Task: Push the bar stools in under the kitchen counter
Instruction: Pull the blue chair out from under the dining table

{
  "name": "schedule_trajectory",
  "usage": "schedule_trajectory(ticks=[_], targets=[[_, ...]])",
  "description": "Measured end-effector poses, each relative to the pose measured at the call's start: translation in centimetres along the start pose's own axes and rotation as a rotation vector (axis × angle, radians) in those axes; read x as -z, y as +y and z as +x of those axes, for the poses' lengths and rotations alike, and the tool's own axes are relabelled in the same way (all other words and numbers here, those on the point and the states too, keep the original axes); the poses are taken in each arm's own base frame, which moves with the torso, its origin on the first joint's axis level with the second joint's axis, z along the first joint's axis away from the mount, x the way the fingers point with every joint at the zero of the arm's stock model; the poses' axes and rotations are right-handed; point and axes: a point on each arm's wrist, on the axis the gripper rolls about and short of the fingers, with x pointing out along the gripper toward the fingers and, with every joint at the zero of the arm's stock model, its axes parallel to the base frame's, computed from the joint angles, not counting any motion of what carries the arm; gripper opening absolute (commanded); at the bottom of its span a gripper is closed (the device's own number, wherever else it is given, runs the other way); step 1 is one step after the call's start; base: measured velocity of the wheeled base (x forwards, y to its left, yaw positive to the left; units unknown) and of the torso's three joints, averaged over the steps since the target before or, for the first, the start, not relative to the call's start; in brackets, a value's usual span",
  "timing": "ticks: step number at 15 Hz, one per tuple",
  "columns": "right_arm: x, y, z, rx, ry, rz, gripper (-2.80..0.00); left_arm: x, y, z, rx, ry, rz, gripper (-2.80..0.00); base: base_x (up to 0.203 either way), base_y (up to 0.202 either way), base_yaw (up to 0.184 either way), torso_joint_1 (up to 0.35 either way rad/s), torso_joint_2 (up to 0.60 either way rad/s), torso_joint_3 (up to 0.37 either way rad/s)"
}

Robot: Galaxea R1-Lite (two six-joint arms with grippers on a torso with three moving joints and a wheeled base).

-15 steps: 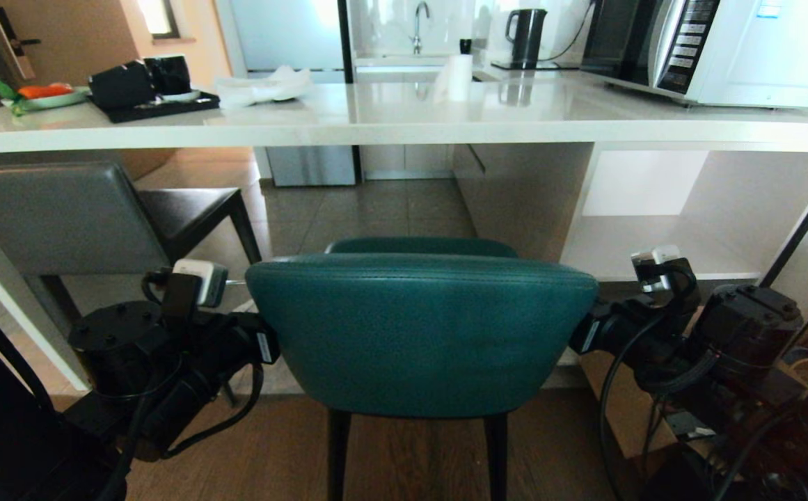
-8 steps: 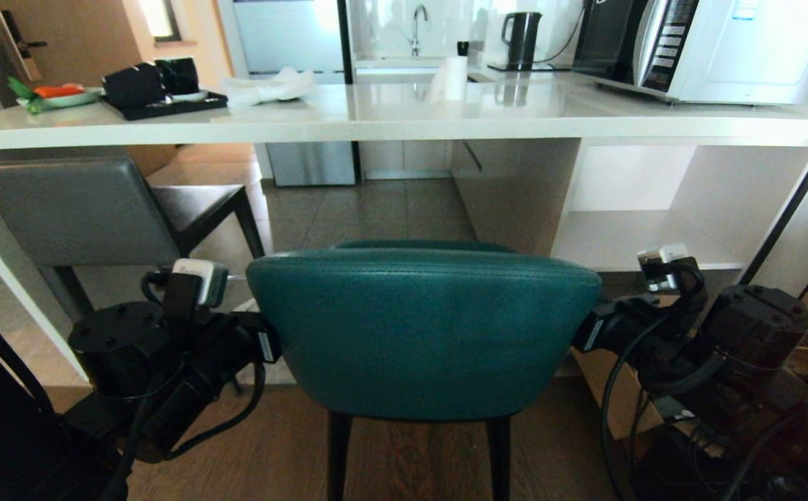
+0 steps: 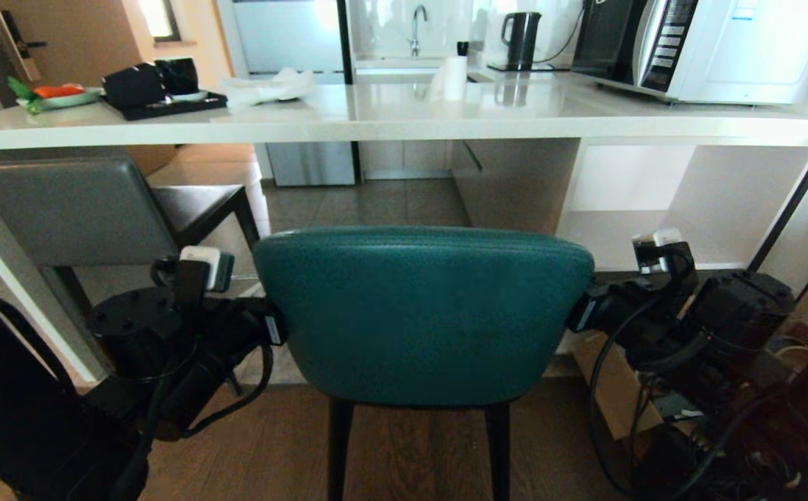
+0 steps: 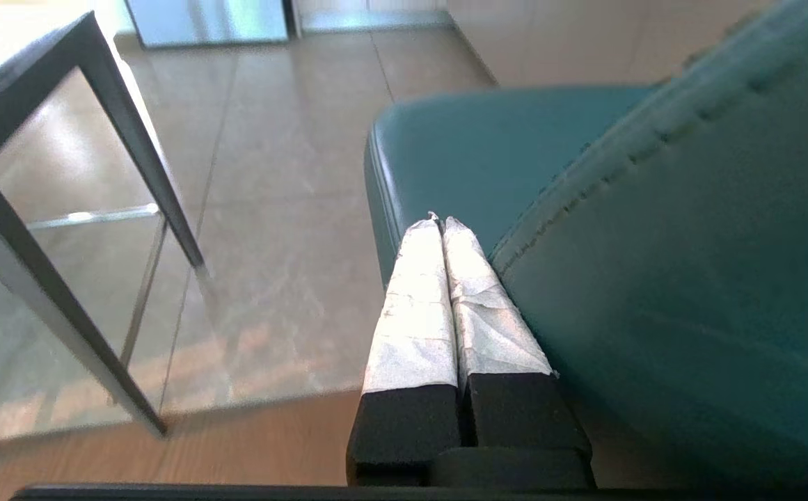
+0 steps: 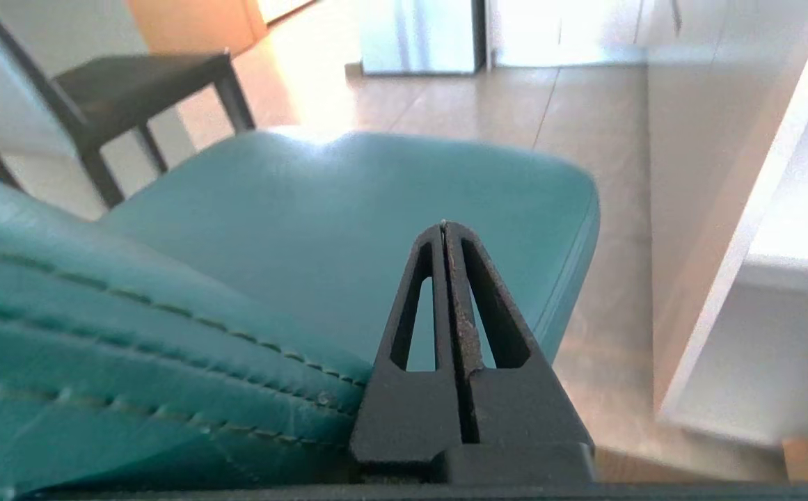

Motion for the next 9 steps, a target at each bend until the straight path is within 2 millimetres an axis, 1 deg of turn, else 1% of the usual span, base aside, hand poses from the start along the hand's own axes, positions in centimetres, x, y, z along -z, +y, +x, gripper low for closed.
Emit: schedule_trajectory(ticks=[3, 6, 9], targets=[[0.5, -0.2, 0.7, 0.0, 0.002, 0.0, -2.8, 0.5, -0.1, 0.7, 0.0, 0.005, 0.001, -2.8, 0.0, 0.0, 0.0, 0.0, 0.0, 0.0], [0.8, -0.1, 0.3, -0.009, 0.024, 0.0, -2.8, 1.0, 0.1, -0.4, 0.002, 0.042, 0.006, -2.8, 0.0, 0.0, 0.0, 0.0, 0.0, 0.0], [1.0, 0.2, -0.8, -0.012, 0.056, 0.005, -2.8, 1.3, 0.3, -1.7, 0.01, 0.078, 0.011, -2.8, 0.0, 0.0, 0.0, 0.0, 0.0, 0.0]])
